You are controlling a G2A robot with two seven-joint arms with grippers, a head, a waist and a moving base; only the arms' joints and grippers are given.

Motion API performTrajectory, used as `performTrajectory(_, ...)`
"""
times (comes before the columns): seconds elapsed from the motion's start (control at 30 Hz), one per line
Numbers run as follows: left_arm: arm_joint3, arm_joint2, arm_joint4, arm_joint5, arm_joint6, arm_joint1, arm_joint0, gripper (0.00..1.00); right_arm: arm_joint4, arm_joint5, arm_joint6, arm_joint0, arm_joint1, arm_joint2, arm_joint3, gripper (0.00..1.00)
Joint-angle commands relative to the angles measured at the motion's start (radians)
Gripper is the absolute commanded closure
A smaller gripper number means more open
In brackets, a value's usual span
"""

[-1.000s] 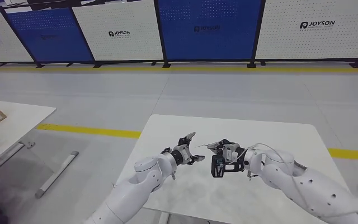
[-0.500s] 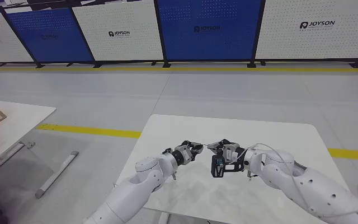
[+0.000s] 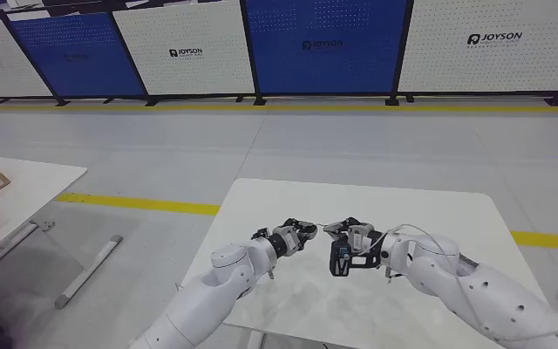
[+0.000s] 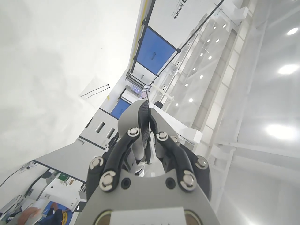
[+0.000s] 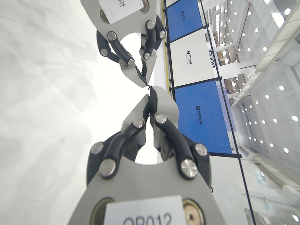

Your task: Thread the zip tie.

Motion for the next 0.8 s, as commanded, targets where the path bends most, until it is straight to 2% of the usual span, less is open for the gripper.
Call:
performTrajectory(0.0, 0.003, 0.002, 0.046, -0.003, 0.002, 0.001, 0.0, 1.0, -0.003, 0.0, 0.013, -0.013, 0.006, 0.021, 0.004, 0.0)
performTrajectory(0.13, 0.014, 0.015, 0.184, -0.042, -0.011, 0.004, 0.009, 1.0, 0.06, 0.014, 0.027, -0.073, 0.033, 0.085, 0.013, 0.0)
performTrajectory(0.27, 0.018, 0.037, 0.344, -0.102, -0.031, 0.007, 0.021, 1.0, 0.17, -0.061, 0.099, -0.126, 0.054, 0.138, 0.008, 0.0)
performTrajectory(0.33, 0.006, 0.054, 0.412, -0.148, -0.028, 0.007, 0.048, 1.0, 0.288, -0.072, 0.153, -0.151, 0.058, 0.139, 0.016, 0.0)
performTrajectory(0.37, 0.003, 0.057, 0.436, -0.165, -0.021, 0.007, 0.057, 1.0, 0.307, -0.072, 0.165, -0.152, 0.058, 0.137, 0.017, 0.0)
performTrajectory(0.7, 0.002, 0.058, 0.443, -0.171, -0.019, 0.007, 0.06, 1.0, 0.307, -0.072, 0.165, -0.152, 0.058, 0.137, 0.017, 0.0)
performTrajectory(0.73, 0.002, 0.058, 0.446, -0.174, -0.018, 0.007, 0.06, 1.0, 0.307, -0.072, 0.165, -0.152, 0.058, 0.137, 0.017, 0.0)
performTrajectory(0.77, 0.001, 0.059, 0.476, -0.195, -0.013, 0.006, 0.062, 1.0, 0.337, -0.072, 0.161, -0.164, 0.057, 0.139, 0.025, 0.0)
